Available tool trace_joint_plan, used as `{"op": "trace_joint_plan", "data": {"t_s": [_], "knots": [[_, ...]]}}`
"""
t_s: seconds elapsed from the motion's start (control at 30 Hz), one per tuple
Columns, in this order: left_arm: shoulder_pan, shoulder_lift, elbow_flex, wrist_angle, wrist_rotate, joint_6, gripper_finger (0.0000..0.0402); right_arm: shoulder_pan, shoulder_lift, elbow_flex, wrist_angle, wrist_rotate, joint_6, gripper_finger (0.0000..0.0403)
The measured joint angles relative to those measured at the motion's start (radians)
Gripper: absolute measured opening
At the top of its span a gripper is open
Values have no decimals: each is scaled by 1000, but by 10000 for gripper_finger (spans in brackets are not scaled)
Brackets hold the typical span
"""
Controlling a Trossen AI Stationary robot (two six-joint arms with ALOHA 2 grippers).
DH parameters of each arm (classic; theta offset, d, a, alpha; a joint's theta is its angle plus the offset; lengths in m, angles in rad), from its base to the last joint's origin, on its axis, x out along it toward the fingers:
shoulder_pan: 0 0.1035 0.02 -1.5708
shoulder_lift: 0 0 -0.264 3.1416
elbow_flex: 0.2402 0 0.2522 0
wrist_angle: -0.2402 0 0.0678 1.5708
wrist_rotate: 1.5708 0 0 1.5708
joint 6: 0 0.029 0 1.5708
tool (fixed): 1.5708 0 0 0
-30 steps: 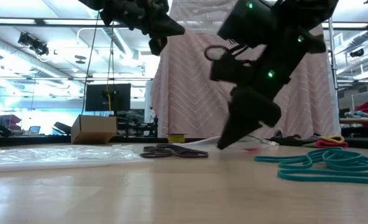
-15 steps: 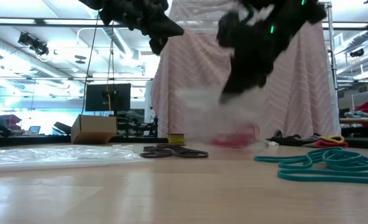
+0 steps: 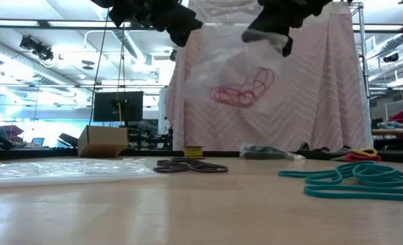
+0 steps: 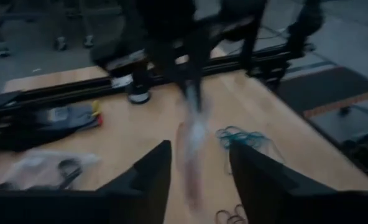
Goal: Sort rubber bands
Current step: Close the transparent zip bag
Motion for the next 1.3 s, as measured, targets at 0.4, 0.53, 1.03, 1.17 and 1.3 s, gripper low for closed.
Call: {"op": "trace_joint_plan", "data": {"t_s": [0.4,0.53,1.03,1.17,1.3], "knots": [[-4,5,0,34,-82,-14,203,-23,-1,0,134,-42,-24,0],[-5,6,0,51,-29,-68,166,-28,-1,0,152,-48,-24,0],[-5,8,1,128,49,-237,4,-51,-3,0,160,-26,-52,0],[-3,7,1,96,49,-250,2,-62,-27,0,185,-15,-110,14],[-3,4,1,77,43,-251,2,-68,-46,0,243,-18,-150,63]]}}
